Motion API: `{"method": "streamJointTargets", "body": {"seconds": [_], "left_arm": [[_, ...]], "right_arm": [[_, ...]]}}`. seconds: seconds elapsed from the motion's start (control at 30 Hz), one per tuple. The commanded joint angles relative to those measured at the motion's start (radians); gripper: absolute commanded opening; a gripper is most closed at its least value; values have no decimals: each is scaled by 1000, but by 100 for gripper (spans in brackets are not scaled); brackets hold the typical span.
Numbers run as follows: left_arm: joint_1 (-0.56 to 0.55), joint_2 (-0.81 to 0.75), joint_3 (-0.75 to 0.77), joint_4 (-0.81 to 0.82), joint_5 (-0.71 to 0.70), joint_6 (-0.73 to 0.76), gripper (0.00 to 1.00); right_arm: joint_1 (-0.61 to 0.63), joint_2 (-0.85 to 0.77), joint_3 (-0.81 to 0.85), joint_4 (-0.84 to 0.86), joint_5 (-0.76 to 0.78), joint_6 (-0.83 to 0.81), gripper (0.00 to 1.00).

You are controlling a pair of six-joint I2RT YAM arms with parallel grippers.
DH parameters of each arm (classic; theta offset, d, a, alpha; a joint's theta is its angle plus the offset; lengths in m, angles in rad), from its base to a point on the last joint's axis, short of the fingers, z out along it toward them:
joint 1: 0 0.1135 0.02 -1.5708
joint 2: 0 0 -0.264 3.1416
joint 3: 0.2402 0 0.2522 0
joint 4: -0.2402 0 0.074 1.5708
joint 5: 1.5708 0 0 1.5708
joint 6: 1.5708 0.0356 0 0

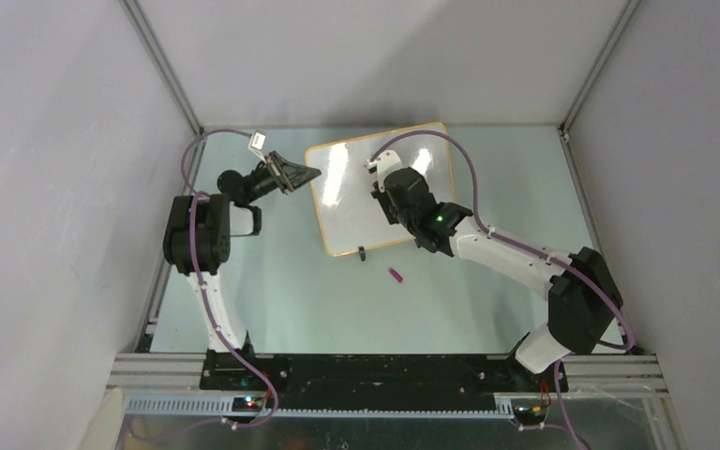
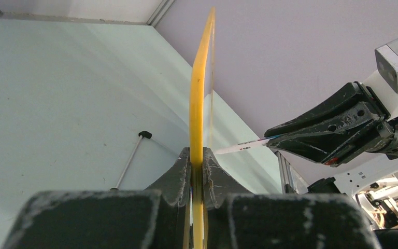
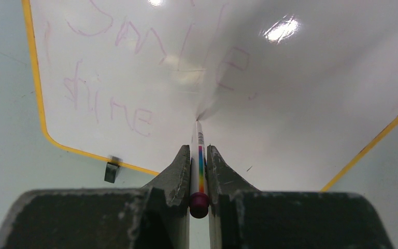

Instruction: Write a sentence on the whiteboard

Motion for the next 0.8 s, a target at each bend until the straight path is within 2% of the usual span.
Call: {"method": "streamJointTargets", "body": {"seconds": [0.0,0.77], "left_arm": [[-19,-22,1,40,5,52,0],[-17,-29,-12,40,-5,57,0]], "right_arm": [[6,-2,41,41,-4,-12,0],[4,49,97,44,-5,-31,0]]}}
